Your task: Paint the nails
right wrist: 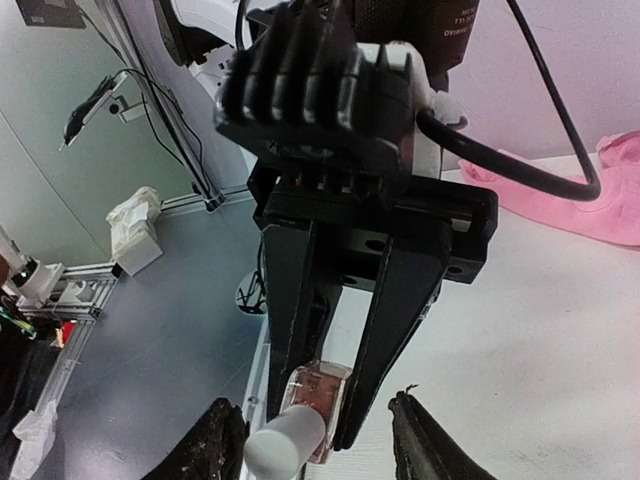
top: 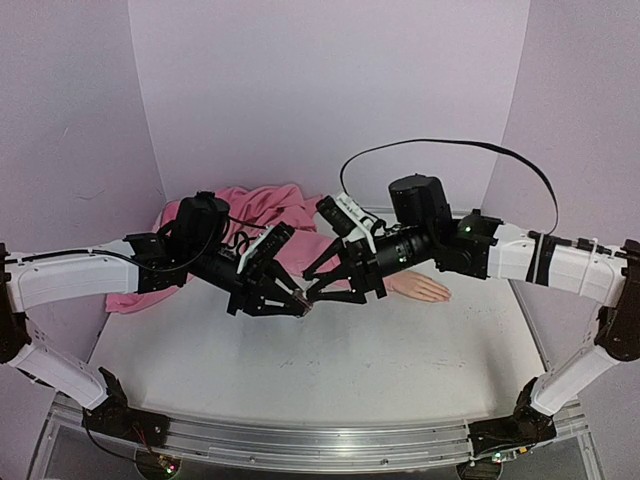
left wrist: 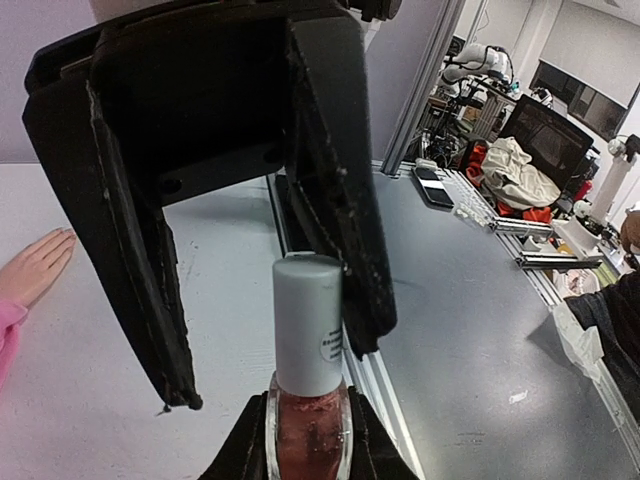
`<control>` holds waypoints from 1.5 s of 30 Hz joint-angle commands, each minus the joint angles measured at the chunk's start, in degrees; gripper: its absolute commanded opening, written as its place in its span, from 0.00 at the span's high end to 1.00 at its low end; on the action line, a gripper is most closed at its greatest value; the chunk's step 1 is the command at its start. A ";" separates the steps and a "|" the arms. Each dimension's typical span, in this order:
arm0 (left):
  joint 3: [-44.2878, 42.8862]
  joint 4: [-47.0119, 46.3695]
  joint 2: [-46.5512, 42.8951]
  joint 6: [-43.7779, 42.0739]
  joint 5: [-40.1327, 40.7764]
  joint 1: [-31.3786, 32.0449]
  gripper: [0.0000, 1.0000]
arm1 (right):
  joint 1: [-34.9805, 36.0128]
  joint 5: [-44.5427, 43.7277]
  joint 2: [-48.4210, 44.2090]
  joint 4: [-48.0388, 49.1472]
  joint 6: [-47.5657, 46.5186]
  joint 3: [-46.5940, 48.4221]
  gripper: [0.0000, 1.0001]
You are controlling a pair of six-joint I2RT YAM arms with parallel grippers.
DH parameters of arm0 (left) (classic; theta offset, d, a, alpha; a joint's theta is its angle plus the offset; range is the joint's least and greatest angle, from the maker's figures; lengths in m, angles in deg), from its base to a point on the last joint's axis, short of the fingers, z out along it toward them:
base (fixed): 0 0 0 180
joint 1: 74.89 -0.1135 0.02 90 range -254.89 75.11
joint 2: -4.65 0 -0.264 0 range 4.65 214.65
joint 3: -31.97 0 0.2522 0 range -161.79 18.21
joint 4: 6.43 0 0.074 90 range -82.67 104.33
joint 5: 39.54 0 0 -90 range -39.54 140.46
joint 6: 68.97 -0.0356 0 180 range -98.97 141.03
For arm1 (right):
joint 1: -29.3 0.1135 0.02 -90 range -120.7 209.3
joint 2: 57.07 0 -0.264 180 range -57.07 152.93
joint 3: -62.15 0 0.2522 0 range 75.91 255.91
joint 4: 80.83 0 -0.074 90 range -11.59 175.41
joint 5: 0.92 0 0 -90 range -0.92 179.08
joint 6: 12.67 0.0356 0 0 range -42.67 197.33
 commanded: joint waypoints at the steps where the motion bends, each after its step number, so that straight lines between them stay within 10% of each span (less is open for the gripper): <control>1: -3.07 -2.72 -0.02 0.81 -3.89 -0.19 1.00 | -0.16 5.78 0.85 1.48 -1.79 4.02 0.59; 7: -3.19 -2.72 0.23 0.85 -4.17 -0.19 1.00 | -0.15 7.76 2.32 1.53 -0.62 4.68 0.62; 18: -3.04 -3.19 -2.29 2.41 2.69 -2.60 1.00 | 0.16 4.15 2.17 7.59 5.62 -0.11 1.00; 23: 0.69 -8.20 -6.06 4.51 14.93 -3.94 1.00 | 1.45 -7.14 3.91 12.75 12.99 -1.76 1.00; 31: 9.69 -18.03 -14.71 2.64 37.76 -4.68 1.00 | 15.65 -56.36 17.14 15.96 38.44 4.85 1.00; 41: 9.62 -17.86 -13.92 0.89 38.60 -4.31 1.00 | 16.18 -56.84 17.85 11.50 41.17 12.91 0.97; 45: 9.05 -16.54 -12.75 0.94 39.46 -4.29 1.00 | 12.04 -50.41 10.35 11.09 36.39 9.78 0.60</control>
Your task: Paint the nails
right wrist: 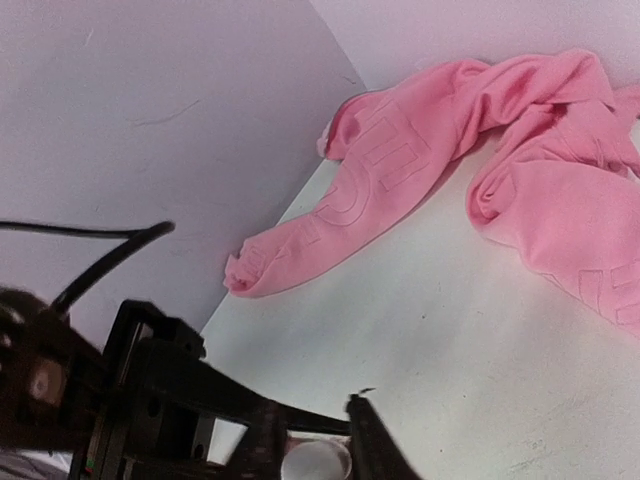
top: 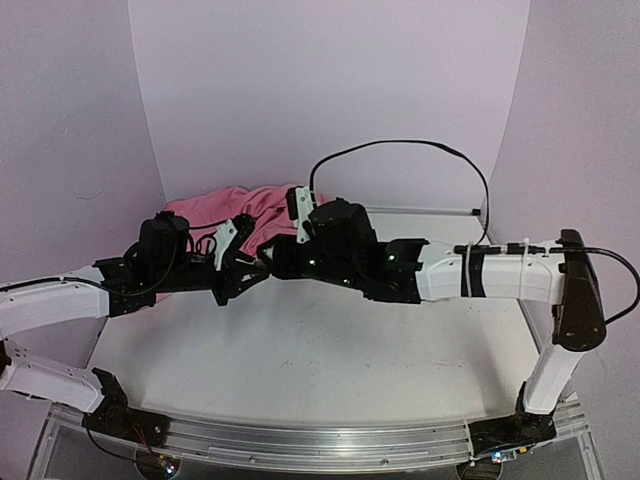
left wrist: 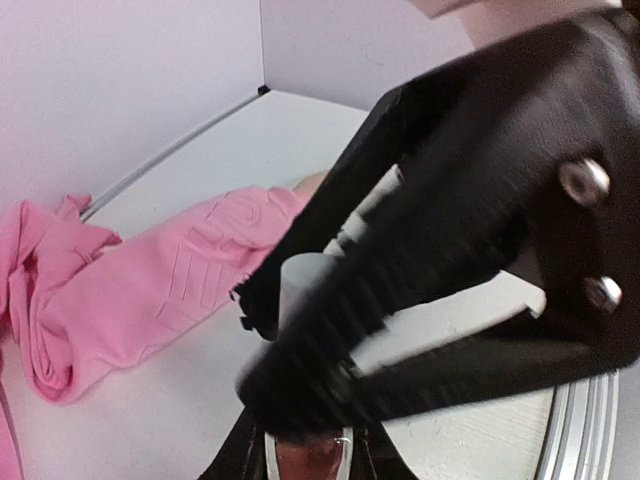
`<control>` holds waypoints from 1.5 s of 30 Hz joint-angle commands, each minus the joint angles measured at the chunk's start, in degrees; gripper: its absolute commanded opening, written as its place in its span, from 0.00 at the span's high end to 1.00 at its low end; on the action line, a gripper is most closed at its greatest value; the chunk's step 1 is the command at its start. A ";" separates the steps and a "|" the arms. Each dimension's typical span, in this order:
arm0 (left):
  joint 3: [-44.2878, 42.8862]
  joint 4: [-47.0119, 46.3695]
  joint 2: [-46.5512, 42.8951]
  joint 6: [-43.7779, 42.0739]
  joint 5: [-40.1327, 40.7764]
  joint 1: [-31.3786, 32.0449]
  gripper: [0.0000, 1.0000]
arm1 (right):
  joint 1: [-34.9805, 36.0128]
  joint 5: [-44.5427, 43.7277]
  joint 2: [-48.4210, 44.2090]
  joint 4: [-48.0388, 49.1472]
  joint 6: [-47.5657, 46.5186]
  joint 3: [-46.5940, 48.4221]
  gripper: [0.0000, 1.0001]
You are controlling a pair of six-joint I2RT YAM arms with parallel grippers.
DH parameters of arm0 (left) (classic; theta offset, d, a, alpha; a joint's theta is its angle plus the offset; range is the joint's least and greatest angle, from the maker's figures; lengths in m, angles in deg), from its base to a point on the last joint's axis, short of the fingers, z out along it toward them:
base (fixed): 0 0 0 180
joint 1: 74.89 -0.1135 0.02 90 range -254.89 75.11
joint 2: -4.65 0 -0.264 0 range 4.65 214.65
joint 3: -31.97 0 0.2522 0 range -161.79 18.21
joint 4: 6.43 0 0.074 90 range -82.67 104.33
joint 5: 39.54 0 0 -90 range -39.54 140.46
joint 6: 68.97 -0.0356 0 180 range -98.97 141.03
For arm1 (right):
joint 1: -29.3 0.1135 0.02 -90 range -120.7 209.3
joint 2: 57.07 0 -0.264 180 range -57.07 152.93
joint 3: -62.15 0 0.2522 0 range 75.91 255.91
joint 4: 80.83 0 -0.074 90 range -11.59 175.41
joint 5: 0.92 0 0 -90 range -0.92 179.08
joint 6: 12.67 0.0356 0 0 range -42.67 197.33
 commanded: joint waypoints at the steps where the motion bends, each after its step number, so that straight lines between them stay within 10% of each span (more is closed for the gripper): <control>1: -5.29 -11.41 0.29 -0.85 -0.55 0.92 1.00 | -2.02 9.20 -9.50 -1.71 -4.78 -2.80 0.48; 5: -6.28 -10.09 1.93 0.23 -1.93 0.84 1.00 | -7.45 18.66 -16.68 -1.47 -8.85 -8.21 0.19; 10: -8.77 -8.57 4.51 1.69 -15.20 0.51 1.00 | -14.64 36.73 -21.09 -0.90 -17.09 -11.92 0.07; 19: -14.71 -8.25 12.66 7.24 -45.36 0.36 1.00 | -15.77 61.69 -19.86 -0.82 -32.30 -11.31 0.29; 38: -15.11 -8.24 13.30 8.83 -47.60 0.93 1.00 | -15.72 70.62 -12.39 1.75 -27.81 -5.41 0.80; 45: -15.09 -8.24 12.97 8.87 -47.49 0.93 1.00 | -15.79 70.63 -12.05 1.77 -27.96 -5.96 0.63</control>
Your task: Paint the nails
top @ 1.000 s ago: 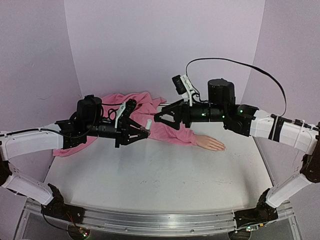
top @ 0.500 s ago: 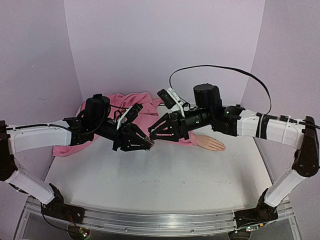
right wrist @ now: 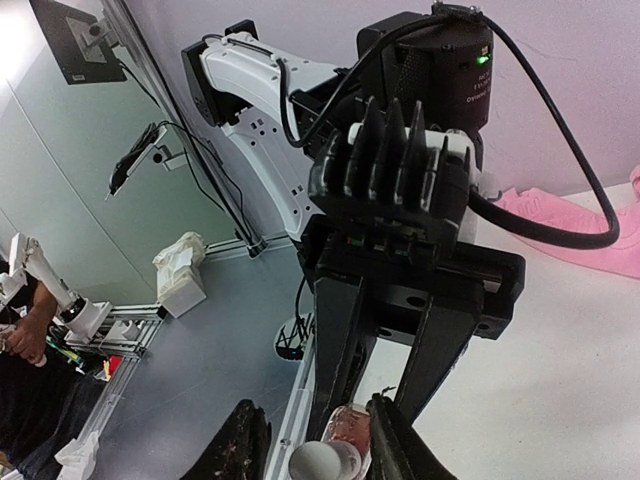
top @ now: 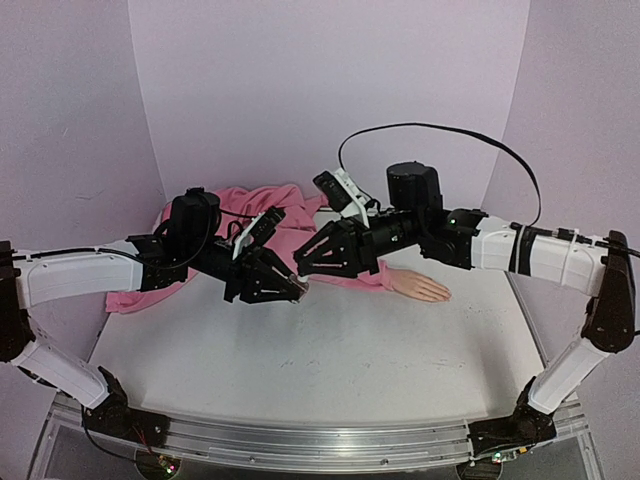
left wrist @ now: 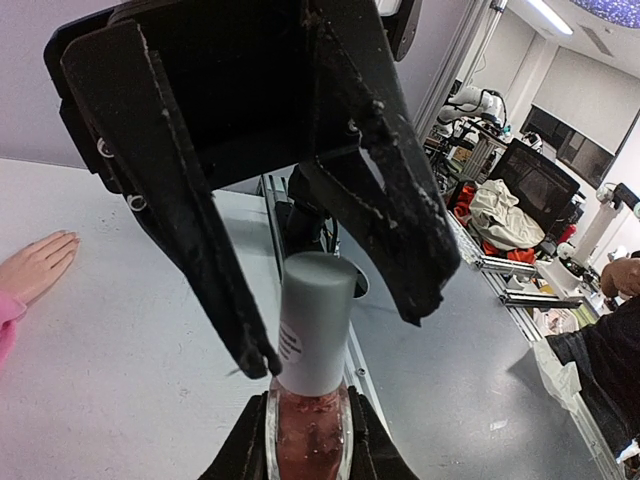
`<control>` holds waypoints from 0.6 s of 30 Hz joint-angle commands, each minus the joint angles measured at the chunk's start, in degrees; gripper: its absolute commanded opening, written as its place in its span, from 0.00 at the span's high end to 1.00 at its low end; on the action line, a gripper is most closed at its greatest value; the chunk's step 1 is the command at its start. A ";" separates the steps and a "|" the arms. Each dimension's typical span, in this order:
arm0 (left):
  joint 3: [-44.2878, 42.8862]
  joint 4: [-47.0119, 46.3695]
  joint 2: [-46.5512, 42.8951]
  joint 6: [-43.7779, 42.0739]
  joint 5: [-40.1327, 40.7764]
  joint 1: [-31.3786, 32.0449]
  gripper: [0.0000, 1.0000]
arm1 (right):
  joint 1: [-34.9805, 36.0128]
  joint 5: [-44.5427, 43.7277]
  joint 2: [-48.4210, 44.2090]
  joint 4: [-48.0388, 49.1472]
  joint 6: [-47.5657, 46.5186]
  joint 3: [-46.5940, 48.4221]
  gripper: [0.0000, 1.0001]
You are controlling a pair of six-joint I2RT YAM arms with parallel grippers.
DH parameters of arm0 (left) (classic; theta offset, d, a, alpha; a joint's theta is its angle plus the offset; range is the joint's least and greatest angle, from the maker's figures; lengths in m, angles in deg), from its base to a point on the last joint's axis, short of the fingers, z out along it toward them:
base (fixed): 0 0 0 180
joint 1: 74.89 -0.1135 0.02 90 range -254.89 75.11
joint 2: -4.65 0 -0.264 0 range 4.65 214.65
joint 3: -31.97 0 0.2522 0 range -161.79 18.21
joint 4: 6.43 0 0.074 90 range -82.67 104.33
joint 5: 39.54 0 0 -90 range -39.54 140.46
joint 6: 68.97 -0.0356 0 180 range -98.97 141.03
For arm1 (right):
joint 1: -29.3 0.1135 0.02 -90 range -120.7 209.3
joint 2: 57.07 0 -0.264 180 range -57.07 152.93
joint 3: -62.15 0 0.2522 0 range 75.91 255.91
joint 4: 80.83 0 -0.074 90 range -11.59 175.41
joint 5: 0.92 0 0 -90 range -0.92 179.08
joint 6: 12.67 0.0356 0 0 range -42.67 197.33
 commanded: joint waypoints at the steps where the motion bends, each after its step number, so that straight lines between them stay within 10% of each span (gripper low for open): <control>1: -3.28 -2.45 -0.99 0.59 -1.49 0.27 1.00 | 0.09 2.27 0.22 2.64 -0.24 1.76 0.64; 18: -2.55 -2.60 -3.75 0.87 5.25 -1.05 1.00 | 1.68 -4.71 -0.54 6.19 0.91 -2.21 1.00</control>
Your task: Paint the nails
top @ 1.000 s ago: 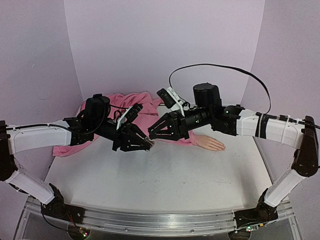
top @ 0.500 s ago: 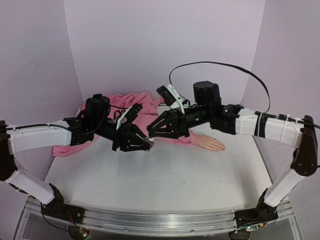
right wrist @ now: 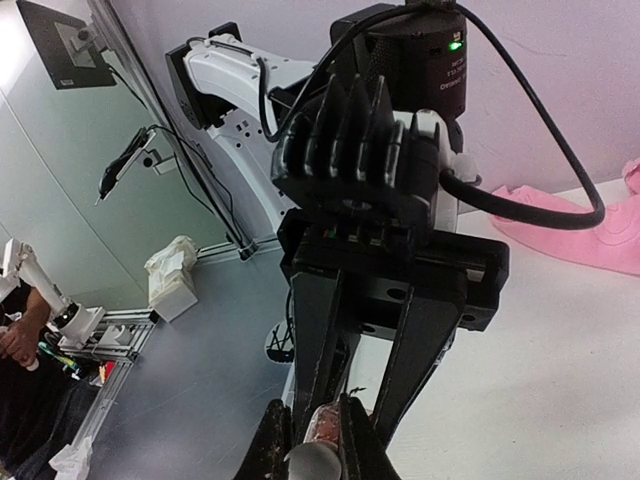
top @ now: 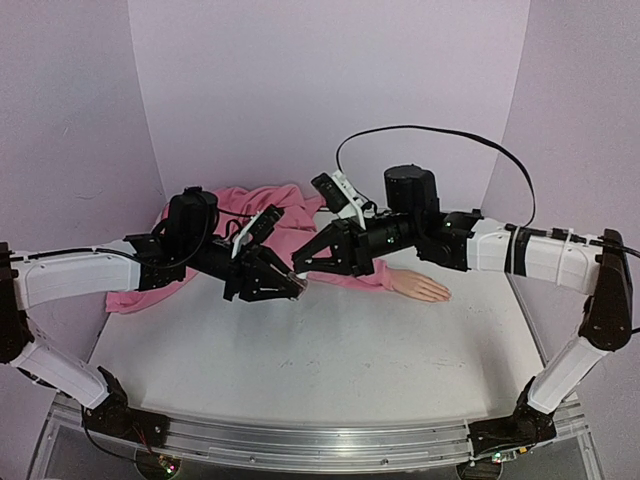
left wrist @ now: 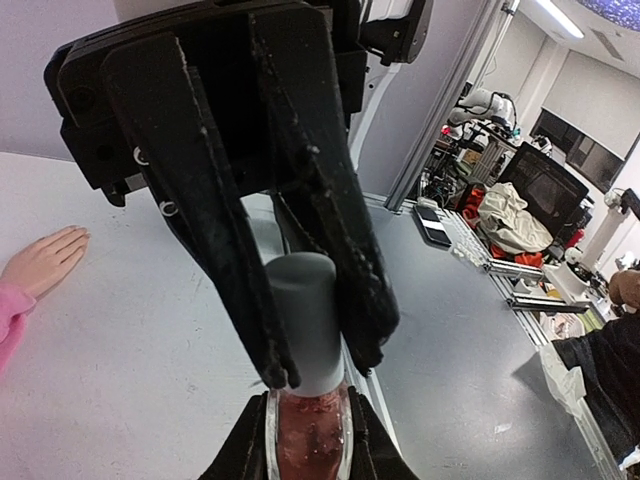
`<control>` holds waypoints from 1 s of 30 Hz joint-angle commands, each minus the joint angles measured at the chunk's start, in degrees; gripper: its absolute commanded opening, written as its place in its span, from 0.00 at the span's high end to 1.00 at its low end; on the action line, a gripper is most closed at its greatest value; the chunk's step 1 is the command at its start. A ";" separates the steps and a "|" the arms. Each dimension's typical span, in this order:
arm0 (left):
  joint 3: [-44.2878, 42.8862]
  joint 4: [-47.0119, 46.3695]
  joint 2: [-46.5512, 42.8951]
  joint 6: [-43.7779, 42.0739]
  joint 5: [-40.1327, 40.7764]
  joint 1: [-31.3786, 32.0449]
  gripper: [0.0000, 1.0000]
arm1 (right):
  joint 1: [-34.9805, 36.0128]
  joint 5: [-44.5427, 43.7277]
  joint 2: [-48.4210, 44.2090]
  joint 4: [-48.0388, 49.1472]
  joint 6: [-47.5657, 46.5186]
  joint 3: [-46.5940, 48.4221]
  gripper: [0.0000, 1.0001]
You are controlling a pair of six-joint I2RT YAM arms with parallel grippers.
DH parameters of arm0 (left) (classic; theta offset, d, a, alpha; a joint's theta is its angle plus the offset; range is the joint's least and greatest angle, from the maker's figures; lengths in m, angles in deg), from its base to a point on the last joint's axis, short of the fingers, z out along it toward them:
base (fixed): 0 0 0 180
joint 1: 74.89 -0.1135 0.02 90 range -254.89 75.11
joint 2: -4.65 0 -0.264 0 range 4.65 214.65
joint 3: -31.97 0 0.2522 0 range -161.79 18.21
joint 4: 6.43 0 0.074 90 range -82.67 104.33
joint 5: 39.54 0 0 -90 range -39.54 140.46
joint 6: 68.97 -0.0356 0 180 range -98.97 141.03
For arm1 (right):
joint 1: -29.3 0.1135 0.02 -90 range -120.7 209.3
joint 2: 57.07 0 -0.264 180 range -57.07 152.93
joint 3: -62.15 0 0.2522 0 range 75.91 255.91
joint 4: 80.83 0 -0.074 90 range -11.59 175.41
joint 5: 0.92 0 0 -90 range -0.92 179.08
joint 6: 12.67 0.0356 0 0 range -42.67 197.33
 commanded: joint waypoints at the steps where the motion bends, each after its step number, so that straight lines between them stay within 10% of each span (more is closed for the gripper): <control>1: -2.32 -3.19 -3.84 0.82 5.57 -1.17 1.00 | 2.21 -6.21 -2.20 5.73 0.88 -3.13 1.00; 11: 2.31 -6.76 -8.83 0.50 22.18 -3.20 1.00 | 13.12 -43.50 0.27 22.37 14.20 -11.39 1.00; 17: 4.75 -6.78 -11.81 -3.67 31.92 -3.05 1.00 | 29.02 -82.75 8.39 16.92 27.70 -4.30 1.00; 26: 5.85 -6.70 -12.57 -5.15 39.58 -2.85 1.00 | 31.04 -90.34 6.68 12.20 28.06 0.98 1.00; 30: 5.56 -6.22 -11.57 -5.23 39.45 -2.85 1.00 | 28.70 -84.85 2.02 12.08 21.92 0.69 0.54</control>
